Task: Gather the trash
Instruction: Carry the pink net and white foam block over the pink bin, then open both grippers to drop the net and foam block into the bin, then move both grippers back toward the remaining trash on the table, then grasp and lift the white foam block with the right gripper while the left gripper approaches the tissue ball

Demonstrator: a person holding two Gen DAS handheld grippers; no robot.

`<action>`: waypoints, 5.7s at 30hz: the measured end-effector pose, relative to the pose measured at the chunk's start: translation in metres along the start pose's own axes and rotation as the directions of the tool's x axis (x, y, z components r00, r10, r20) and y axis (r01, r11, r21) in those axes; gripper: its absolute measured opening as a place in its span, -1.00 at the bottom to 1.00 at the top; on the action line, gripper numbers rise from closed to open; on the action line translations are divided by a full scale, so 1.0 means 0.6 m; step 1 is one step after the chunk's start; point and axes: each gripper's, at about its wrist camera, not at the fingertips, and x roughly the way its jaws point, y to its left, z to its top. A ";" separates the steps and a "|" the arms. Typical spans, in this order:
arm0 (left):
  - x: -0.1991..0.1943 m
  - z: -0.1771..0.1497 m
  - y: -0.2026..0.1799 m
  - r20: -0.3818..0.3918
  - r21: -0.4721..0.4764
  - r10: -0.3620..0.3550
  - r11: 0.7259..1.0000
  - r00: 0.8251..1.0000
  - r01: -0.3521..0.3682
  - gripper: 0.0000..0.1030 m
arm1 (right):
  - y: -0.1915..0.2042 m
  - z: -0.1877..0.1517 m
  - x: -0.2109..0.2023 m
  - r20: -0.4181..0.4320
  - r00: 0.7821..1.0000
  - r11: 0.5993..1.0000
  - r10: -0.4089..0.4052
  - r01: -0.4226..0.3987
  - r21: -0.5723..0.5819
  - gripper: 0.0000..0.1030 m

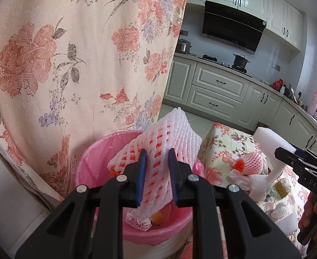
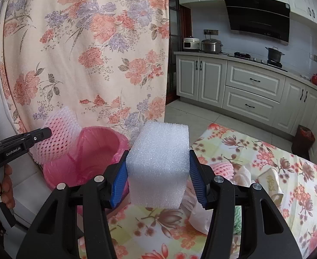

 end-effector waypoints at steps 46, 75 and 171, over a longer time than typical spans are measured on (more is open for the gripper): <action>-0.001 0.013 0.108 0.012 -0.068 0.081 0.995 0.997 -0.080 -0.08 | 0.185 0.027 0.146 -0.073 0.985 0.980 0.153 -0.161 -0.115 0.30; -0.008 -0.022 -0.040 -0.003 0.025 -0.025 0.999 1.000 0.025 -0.05 | 0.024 -0.048 0.006 -0.011 1.000 1.000 -0.020 0.020 0.007 0.30; 0.083 -0.164 -0.362 -0.221 0.159 -0.353 0.907 0.909 0.391 0.23 | -0.212 -0.279 -0.167 -0.115 0.943 0.923 -0.313 0.330 0.198 0.22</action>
